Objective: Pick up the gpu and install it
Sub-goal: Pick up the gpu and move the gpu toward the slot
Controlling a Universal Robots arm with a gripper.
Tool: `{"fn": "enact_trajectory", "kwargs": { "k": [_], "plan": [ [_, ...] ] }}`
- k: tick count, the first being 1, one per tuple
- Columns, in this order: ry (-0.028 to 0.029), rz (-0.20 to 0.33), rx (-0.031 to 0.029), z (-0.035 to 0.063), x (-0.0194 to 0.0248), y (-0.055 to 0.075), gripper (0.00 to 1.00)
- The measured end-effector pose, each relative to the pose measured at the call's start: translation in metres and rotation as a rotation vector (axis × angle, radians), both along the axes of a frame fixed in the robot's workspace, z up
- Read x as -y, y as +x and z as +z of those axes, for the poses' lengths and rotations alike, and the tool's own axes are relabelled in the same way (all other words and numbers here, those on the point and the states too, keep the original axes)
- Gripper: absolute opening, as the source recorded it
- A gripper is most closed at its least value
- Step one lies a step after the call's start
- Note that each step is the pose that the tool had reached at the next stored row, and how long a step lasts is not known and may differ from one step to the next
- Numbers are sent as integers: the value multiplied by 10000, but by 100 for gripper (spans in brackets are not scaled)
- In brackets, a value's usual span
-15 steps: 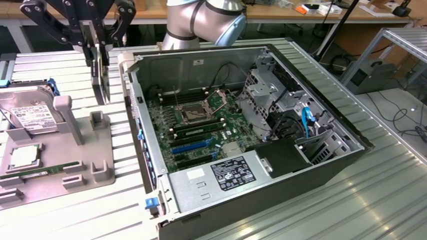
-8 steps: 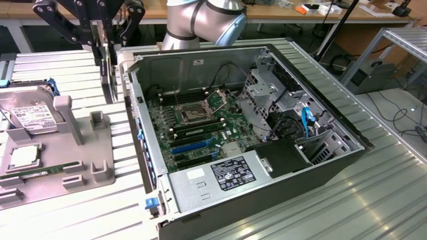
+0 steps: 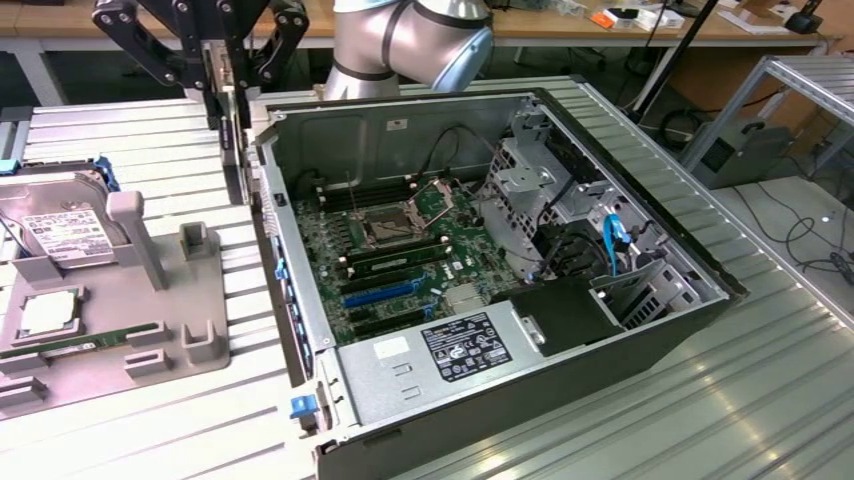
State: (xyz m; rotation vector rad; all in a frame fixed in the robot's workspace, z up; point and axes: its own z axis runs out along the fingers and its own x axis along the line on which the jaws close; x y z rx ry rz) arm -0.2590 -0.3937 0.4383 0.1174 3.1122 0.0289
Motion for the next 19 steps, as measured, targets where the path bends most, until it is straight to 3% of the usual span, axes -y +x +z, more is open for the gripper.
{"fn": "enact_trajectory", "kwargs": {
  "k": [19],
  "plan": [
    [0, 0, 0, 0, 0, 346, 27]
  ]
}}
